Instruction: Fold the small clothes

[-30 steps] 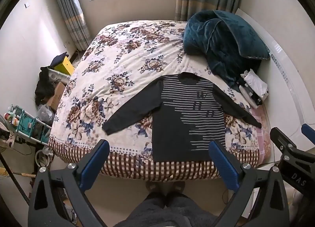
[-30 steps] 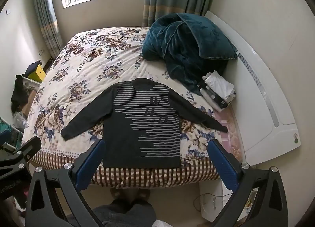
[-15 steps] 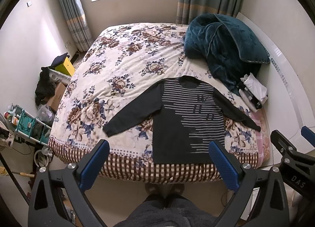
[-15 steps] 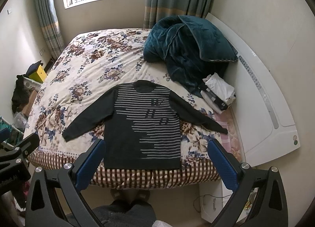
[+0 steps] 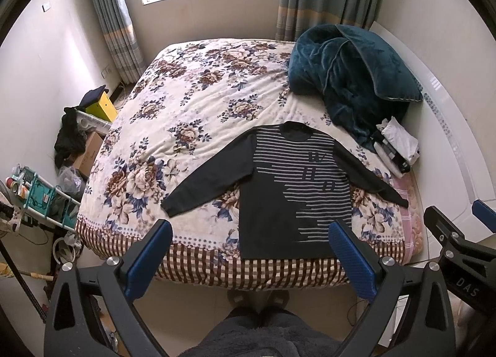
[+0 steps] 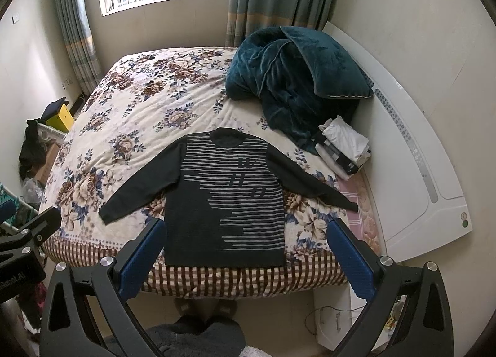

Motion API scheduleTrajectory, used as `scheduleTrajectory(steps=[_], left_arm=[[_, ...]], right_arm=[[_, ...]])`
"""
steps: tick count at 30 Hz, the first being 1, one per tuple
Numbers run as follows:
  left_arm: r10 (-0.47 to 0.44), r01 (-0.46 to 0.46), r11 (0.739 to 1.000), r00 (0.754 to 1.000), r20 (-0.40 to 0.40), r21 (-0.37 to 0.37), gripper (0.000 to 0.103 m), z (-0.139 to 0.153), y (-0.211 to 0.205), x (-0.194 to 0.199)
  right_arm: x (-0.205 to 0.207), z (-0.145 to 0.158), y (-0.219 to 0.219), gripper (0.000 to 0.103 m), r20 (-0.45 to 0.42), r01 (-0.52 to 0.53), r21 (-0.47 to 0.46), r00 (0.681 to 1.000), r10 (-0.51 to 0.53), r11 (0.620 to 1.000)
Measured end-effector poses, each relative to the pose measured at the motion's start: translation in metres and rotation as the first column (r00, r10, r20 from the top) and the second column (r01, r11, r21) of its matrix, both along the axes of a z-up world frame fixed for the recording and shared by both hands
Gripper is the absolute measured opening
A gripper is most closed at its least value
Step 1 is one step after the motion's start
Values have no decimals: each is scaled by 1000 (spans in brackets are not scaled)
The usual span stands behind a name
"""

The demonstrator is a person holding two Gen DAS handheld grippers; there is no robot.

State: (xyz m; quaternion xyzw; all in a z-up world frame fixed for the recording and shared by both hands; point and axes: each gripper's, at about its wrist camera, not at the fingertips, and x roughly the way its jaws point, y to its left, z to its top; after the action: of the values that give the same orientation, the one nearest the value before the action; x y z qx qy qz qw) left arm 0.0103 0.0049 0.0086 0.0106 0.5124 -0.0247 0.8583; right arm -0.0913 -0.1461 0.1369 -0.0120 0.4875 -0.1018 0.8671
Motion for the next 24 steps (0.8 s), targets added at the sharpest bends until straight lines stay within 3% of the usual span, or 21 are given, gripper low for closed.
scheduleTrajectory(steps=[4,6,24], left_arm=[[-1,1,1000,1000,1,1,103,1,0,1],[0,0,1000,1000,2,0,103,1,-1,2],[0,0,1000,1000,10,-2,103,3,-1,3]], right_arm=[[0,0,0,103,2,-1,-1,1000,1,1000],[9,19,-1,103,3,-5,-1,1000,5,1000],[7,19,0,103,11,-6,-4,1000,6,1000]])
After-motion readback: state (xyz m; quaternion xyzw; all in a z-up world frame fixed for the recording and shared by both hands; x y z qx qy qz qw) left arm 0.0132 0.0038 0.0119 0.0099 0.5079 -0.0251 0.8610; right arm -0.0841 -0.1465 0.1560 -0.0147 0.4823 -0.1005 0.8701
